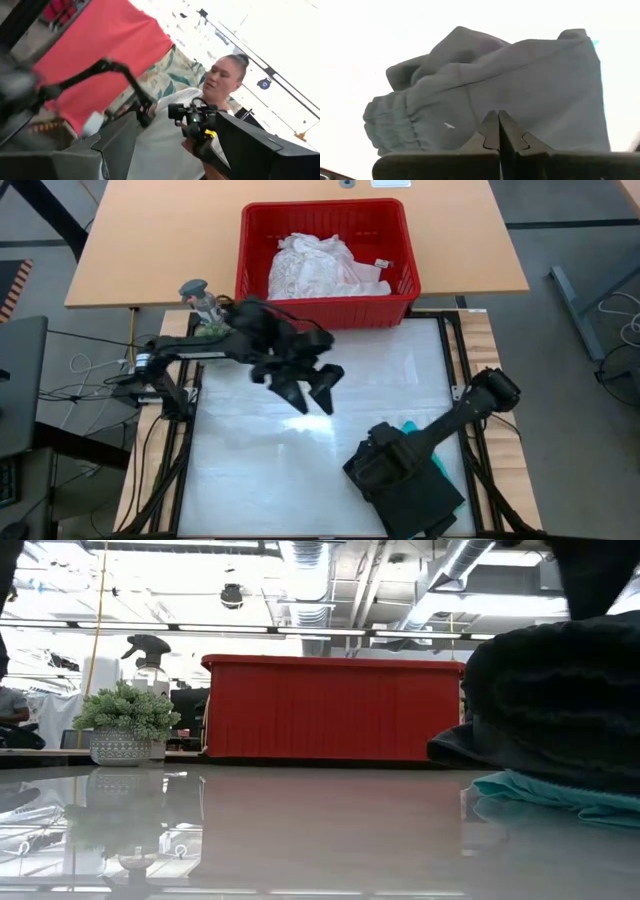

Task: Fold Laundry from Bin
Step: Stack the black shorts on top of the blue shorts

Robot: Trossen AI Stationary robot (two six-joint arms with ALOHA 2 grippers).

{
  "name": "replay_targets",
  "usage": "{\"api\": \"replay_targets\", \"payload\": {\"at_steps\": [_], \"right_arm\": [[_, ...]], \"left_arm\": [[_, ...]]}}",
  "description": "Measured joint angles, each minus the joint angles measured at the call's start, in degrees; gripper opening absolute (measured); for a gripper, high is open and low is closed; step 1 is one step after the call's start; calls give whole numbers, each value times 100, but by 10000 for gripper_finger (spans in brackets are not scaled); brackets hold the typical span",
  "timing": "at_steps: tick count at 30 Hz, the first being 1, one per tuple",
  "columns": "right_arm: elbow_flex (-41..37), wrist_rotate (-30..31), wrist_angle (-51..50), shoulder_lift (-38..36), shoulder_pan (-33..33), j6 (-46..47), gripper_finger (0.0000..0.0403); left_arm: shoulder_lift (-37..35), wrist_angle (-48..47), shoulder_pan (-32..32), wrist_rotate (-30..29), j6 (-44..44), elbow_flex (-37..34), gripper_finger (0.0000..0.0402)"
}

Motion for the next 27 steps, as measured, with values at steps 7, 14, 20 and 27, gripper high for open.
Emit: {"api": "replay_targets", "payload": {"at_steps": [7,14,20,27], "right_arm": [[-494,-507,-22,-6,-142,-80,14],[-1518,-927,411,-13,-165,411,14],[-2364,-1493,1037,-33,-286,740,14],[-2896,-2390,1111,-43,-130,922,14]], "left_arm": [[-768,-1397,-298,-550,1057,-2,255],[-1142,-3288,-406,-1211,2284,-2,255],[-1176,-4404,-409,-1564,2710,-4,255],[-1176,-5219,-510,-1783,3179,-4,255]]}}
